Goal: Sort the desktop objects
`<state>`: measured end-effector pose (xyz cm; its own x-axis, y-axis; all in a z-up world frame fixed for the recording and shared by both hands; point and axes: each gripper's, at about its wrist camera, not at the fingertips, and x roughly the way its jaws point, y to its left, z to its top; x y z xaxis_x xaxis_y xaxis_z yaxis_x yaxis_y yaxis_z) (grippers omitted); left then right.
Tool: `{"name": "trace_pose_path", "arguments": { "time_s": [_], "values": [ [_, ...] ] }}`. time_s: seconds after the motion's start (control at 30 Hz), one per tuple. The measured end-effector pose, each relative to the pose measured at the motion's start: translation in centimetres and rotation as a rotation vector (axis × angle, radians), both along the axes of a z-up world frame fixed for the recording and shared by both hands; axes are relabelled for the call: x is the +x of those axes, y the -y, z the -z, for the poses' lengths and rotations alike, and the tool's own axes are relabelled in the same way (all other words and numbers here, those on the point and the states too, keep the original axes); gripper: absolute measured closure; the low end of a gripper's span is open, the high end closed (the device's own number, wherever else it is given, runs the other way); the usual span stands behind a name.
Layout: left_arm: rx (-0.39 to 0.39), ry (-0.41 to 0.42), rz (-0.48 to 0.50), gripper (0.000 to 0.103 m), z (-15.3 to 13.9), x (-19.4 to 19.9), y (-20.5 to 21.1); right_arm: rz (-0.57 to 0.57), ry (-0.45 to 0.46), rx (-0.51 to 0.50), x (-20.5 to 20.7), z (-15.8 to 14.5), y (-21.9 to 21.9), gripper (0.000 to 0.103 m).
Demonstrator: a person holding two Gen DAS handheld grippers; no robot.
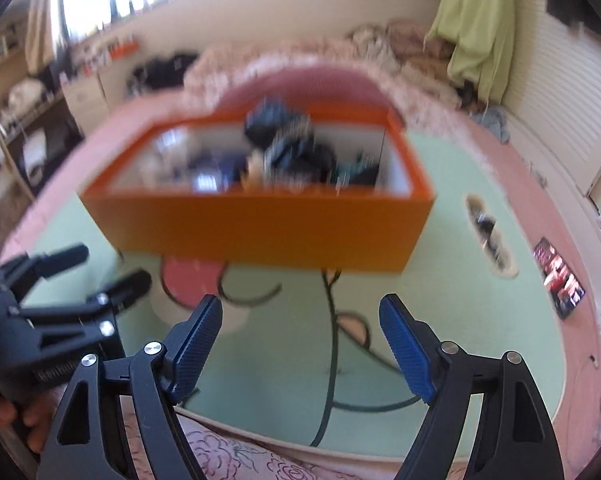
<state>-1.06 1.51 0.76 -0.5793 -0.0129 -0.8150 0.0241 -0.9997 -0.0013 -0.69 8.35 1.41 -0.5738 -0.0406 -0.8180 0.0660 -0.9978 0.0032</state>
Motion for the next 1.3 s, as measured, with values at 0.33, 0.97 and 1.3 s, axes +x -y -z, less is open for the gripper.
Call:
{"name": "trace_pose_path", "arguments": {
  "time_s": [0.33,0.97,1.3],
  "values": [
    [0.014,-0.003,0.003,0.0,0.5,0.1,0.6,-0.012,0.03,-0.005,-0.5,2.1,-0.7,0.0],
    [0.014,-0.013,0.02,0.0,0.5,-0.6,0.7,-0.019,0.029,-0.005,-0.5,1.4,-0.2,0.0],
    [0.013,-0.014,0.02,0.0,0.5,-0.7,0.6,-0.02,0.029,-0.005,-0.6,1.2,0.0,0.0]
  ]
}}
